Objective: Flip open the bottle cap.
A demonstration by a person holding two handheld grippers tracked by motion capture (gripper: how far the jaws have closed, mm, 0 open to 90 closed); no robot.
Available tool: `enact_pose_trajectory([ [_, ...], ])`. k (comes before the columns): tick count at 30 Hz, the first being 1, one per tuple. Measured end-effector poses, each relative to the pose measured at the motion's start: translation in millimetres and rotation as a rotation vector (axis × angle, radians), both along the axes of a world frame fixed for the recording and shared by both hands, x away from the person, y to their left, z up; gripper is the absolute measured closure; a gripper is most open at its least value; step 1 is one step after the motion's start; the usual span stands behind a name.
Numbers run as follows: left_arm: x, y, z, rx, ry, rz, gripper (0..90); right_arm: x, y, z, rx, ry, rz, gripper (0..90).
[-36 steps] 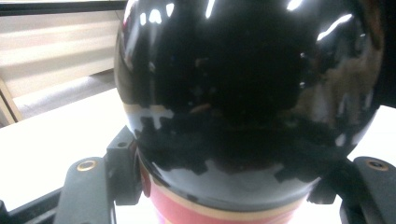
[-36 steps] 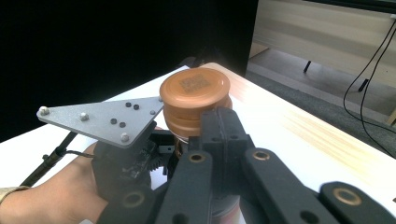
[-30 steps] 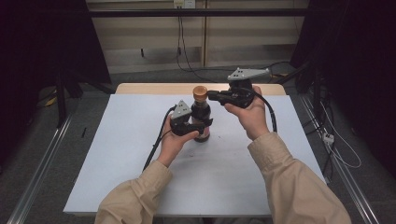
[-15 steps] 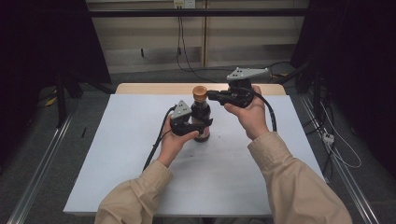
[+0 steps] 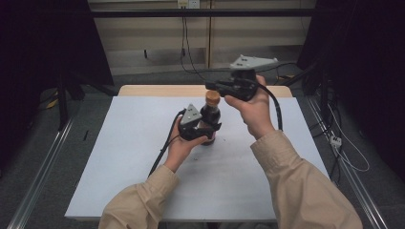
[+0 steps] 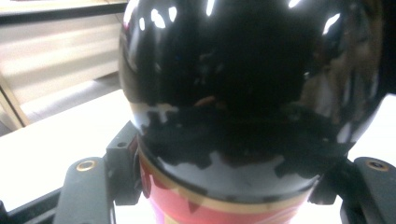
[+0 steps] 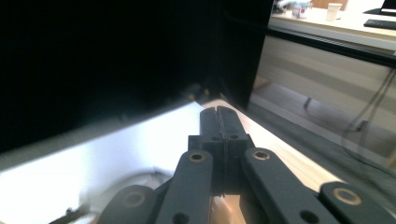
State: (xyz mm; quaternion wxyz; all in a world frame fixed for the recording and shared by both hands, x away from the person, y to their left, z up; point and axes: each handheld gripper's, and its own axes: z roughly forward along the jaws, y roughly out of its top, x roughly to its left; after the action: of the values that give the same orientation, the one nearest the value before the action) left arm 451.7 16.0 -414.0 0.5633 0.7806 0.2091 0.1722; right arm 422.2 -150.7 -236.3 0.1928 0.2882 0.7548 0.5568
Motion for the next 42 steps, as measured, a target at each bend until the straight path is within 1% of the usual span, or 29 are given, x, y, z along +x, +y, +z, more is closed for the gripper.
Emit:
enact_pose_trajectory([
  [1, -1.0, -2.1, 1.0, 0.011, -0.003, 0.006, 30.5, -1.0, 7.7, 7.1, -0.037, 0.000, 0.002, 90.0],
  [2, -0.5, -2.7, 1.7, 0.014, 0.006, 0.009, 30.3, -1.6, 10.8, 10.7, -0.042, -0.004, 0.002, 90.0],
  [3, 0.0, -1.5, 1.0, 0.001, 0.017, 0.011, 30.2, -3.0, 10.7, 14.4, -0.037, -0.016, -0.007, 90.0],
  [4, 1.0, 0.4, -0.3, -0.016, 0.021, 0.033, 30.2, -3.7, 9.2, 15.2, -0.050, -0.022, -0.016, 90.0],
  [5, 4.7, 6.2, 0.0, -0.024, 0.058, -0.017, 30.2, -4.2, 5.6, 13.9, -0.054, -0.014, -0.019, 90.0],
  [6, 5.4, 8.6, -0.5, -0.028, 0.059, -0.014, 30.2, -4.4, -0.1, 9.9, -0.054, -0.007, -0.031, 90.0],
  [7, 4.7, 8.8, -1.9, -0.047, 0.056, 0.017, 30.2, -4.3, -3.4, 7.2, -0.060, 0.001, -0.036, 90.0],
  [8, 4.5, 9.2, -2.3, -0.050, 0.055, 0.030, 30.1, -4.0, -8.9, 2.9, -0.048, 0.008, -0.048, 90.0],
  [9, 5.0, 9.8, -2.3, -0.053, 0.059, 0.024, 30.1, -3.6, -11.8, 0.9, -0.038, 0.010, -0.050, 90.0],
  [10, 5.6, 10.4, -2.2, -0.052, 0.062, 0.016, 30.1, -3.2, -14.9, -1.7, -0.047, 0.014, -0.056, 90.0],
  [11, 6.0, 10.7, -2.6, -0.058, 0.066, 0.017, 30.1, -3.1, -16.6, -3.6, -0.041, 0.016, -0.057, 90.0],
  [14, 7.1, 11.4, -3.0, -0.065, 0.071, 0.020, 30.0, -3.4, -17.6, -8.3, -0.042, 0.024, -0.048, 90.0],
  [16, 7.3, 11.7, -2.8, -0.062, 0.072, 0.013, 30.0, -3.3, -17.2, -11.6, -0.047, 0.029, -0.042, 90.0],
  [18, 7.1, 11.4, -2.7, -0.061, 0.070, 0.017, 29.9, -3.0, -17.9, -14.5, -0.045, 0.033, -0.038, 90.0],
  [21, 7.9, 12.1, -3.0, -0.066, 0.074, 0.016, 29.8, -2.6, -21.9, -20.4, -0.030, 0.044, -0.037, 90.0],
  [24, 8.7, 13.3, -3.5, -0.072, 0.082, 0.020, 29.8, -2.1, -24.5, -25.9, -0.025, 0.058, -0.039, 90.0],
  [28, 8.9, 13.9, -3.6, -0.075, 0.085, 0.018, 29.8, -1.7, -26.4, -28.4, -0.024, 0.059, -0.044, 90.0],
  [30, 8.7, 13.7, -3.6, -0.075, 0.085, 0.019, 29.7, -2.0, -26.4, -29.1, -0.033, 0.061, -0.044, 90.0],
  [34, 9.1, 14.1, -3.5, -0.074, 0.085, 0.017, 29.7, -2.3, -28.8, -30.4, -0.033, 0.064, -0.048, 90.0],
  [38, 9.6, 14.8, -3.9, -0.078, 0.090, 0.018, 29.6, -1.6, -30.3, -37.1, -0.050, 0.085, -0.044, 90.0],
  [42, 9.7, 14.9, -4.1, -0.081, 0.091, 0.018, 29.6, -0.4, -29.8, -44.2, -0.070, 0.095, -0.047, 90.0],
])
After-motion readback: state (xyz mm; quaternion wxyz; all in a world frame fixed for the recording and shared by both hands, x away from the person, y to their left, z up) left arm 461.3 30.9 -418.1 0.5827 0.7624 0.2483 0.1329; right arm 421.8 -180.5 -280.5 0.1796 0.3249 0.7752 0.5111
